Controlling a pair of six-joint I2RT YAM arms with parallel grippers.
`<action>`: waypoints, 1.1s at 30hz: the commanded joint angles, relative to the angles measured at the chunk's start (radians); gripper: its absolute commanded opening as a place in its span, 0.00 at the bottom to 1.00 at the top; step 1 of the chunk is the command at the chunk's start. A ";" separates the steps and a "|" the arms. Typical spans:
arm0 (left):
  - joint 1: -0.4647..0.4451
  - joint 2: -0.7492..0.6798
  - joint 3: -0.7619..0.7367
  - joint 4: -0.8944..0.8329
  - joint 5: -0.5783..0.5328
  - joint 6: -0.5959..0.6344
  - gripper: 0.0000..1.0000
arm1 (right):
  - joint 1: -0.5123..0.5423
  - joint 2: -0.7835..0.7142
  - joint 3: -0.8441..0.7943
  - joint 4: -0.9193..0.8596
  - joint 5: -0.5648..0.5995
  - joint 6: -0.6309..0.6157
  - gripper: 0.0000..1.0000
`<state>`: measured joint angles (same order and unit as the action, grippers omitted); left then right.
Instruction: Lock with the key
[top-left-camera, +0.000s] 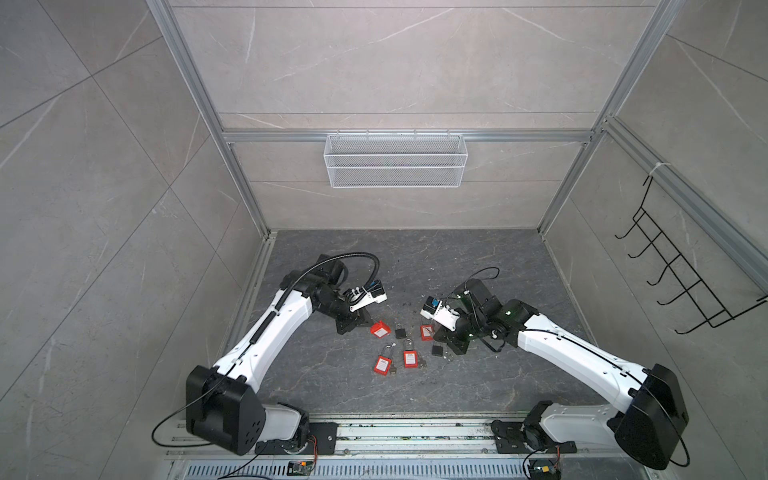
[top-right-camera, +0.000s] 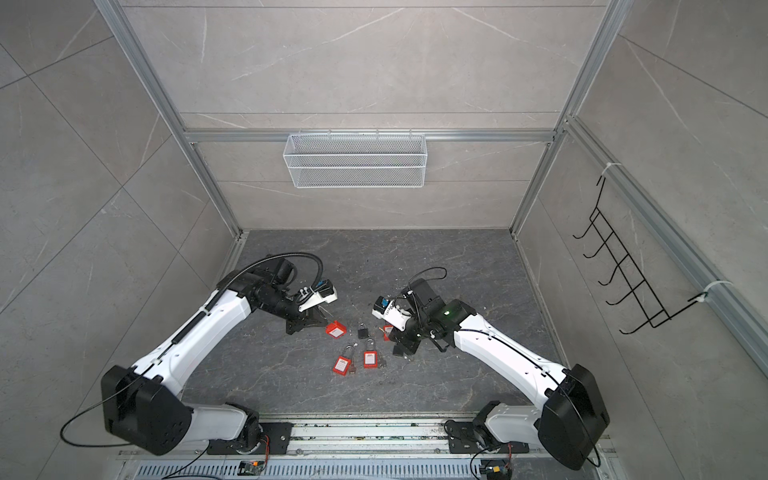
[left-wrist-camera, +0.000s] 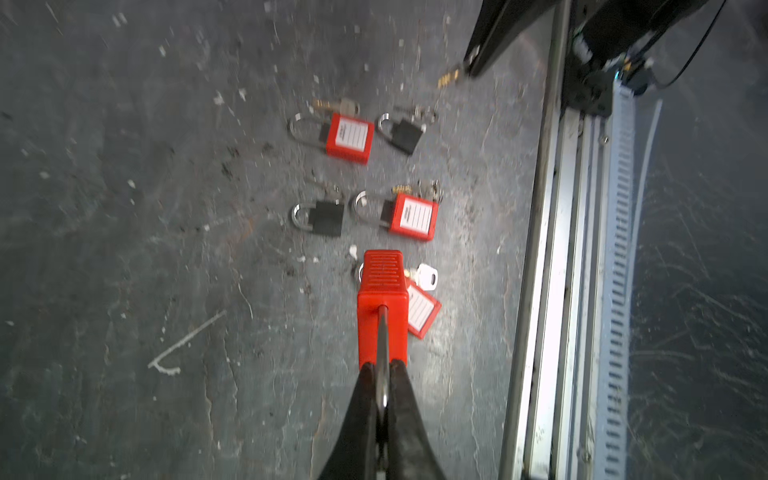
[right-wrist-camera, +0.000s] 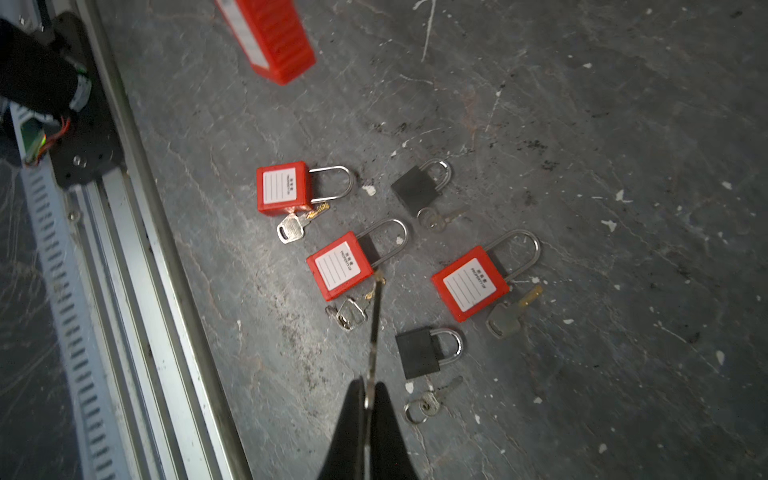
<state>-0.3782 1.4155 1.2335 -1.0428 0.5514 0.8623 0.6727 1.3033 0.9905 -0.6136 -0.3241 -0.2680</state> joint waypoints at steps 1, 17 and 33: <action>-0.005 0.046 0.055 -0.129 -0.103 0.064 0.00 | -0.002 0.032 -0.018 0.110 0.032 0.174 0.00; -0.031 0.355 0.155 -0.134 -0.153 0.097 0.00 | 0.025 0.113 -0.028 0.133 0.086 0.433 0.00; -0.047 0.544 0.264 -0.102 -0.195 0.098 0.00 | 0.188 0.272 0.076 0.108 0.158 0.578 0.00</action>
<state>-0.4191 1.9293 1.4635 -1.1416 0.3756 0.9363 0.8509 1.5520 1.0298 -0.4911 -0.2043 0.2752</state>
